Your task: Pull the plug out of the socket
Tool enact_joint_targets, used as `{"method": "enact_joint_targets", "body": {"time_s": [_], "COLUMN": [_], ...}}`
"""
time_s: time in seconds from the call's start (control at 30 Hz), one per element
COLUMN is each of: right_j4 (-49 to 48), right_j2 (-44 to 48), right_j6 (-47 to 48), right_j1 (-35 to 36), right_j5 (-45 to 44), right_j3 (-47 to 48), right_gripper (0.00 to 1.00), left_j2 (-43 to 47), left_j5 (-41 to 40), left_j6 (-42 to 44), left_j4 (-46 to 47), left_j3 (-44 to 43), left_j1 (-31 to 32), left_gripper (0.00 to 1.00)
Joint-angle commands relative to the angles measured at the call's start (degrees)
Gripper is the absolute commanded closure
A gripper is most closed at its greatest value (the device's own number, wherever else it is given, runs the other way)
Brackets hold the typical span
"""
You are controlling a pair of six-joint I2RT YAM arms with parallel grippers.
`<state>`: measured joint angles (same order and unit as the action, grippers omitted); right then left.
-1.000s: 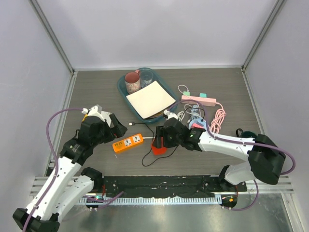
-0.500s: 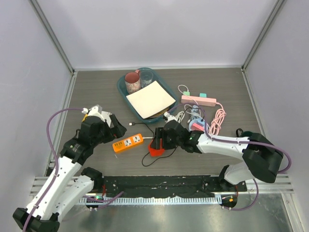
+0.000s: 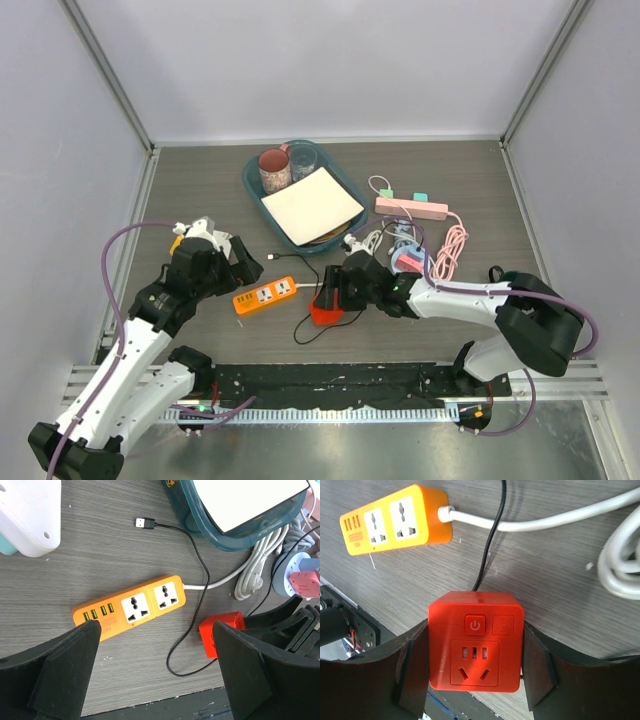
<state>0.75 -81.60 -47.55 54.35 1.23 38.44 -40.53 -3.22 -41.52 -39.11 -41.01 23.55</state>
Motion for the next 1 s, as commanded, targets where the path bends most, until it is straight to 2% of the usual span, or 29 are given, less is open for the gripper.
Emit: {"method": "enact_joint_targets", "body": {"time_s": [0.0,0.23,0.4,0.7,0.83,0.97], "right_j4": [0.5,3.6,5.2,10.1,10.2,11.2], "right_j2": [2.8,5.5,6.5,6.5,6.6,7.7], "right_j6": [0.3,0.9,2.0,4.7,4.8,4.1], "right_j1": [-2.3,-4.0,-4.4,-4.5,-4.5,-4.6], "right_j5": [-0.7,-3.3,-3.6,-6.0,-5.8,-6.1], "right_j3": [1.0,1.6,1.8,4.4,4.4,3.5], "right_gripper": [0.31,0.25,0.25,0.35,0.44,0.46], "left_j2": [0.6,0.7,0.1,0.0,0.1,-0.1], "left_j5": [-0.5,-0.5,-0.3,-0.2,-0.3,-0.3], "left_j6": [0.8,0.8,1.0,0.9,0.9,0.9], "left_j4": [1.0,1.3,1.3,1.4,1.4,1.3], "left_j3": [-0.6,-0.3,-0.5,-0.4,-0.4,-0.5], "left_j1": [-0.2,-0.2,-0.2,-0.3,-0.2,-0.2], "left_gripper": [0.00,0.00,0.00,0.00,0.00,0.00]}}
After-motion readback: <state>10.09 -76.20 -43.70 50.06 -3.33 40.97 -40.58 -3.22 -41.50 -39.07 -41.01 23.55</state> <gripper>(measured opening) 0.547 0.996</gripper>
